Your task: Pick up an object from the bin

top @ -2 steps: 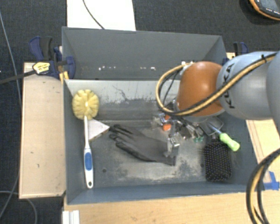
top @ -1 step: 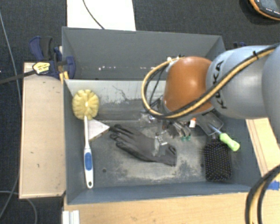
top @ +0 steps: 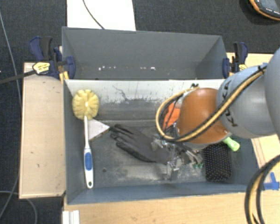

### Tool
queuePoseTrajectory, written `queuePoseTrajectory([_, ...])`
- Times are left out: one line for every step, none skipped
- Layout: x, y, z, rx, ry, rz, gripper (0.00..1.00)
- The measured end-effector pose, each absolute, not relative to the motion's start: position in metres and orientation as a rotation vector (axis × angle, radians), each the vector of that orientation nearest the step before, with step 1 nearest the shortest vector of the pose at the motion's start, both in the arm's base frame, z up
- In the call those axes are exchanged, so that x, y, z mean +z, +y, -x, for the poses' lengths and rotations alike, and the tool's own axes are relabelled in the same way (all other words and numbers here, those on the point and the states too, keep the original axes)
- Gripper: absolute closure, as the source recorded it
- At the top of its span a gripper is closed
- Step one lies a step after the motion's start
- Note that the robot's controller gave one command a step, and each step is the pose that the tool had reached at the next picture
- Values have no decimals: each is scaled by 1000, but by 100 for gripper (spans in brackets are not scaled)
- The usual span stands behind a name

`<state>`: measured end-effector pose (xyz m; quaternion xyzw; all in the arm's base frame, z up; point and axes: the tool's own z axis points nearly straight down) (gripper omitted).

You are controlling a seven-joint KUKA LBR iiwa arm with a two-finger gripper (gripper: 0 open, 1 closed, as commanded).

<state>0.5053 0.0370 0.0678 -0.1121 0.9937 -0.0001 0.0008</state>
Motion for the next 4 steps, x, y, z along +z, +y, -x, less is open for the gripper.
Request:
queuePoseTrajectory([71,71,-559,18,3113,135,0])
queuePoseTrajectory([86,45,-508,1,3122,349,0])
queuePoseTrajectory([85,76,-567,22,3107,121,100])
queuePoseTrajectory([85,76,-567,22,3108,121,100])
